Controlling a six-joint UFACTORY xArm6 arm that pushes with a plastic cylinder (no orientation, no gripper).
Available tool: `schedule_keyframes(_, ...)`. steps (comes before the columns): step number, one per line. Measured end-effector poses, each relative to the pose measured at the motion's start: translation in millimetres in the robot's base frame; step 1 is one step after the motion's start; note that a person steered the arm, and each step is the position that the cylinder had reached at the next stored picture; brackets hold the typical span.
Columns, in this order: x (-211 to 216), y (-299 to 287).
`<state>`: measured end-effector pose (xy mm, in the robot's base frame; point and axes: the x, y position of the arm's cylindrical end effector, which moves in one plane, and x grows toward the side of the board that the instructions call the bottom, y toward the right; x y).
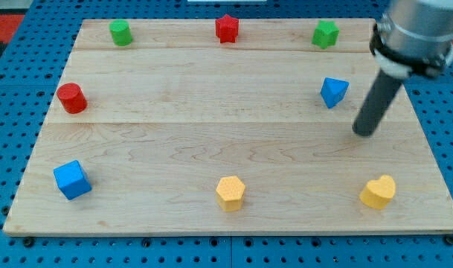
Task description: Place your arm at the bottom right side of triangle
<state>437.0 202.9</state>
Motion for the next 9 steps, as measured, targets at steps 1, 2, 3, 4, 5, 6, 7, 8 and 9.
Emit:
schedule_keyframes(1, -1, 31)
schedule_keyframes(2, -1, 32)
schedule_keyframes(3, -1, 32)
schedule_keyframes(4, 31, 53)
schedule_keyframes(5, 40, 24)
schedule_keyframes(6, 40, -16)
schedule_keyframes(7, 40, -16)
schedule_keyframes(8, 39, -15)
schedule_keyframes(9, 39, -12)
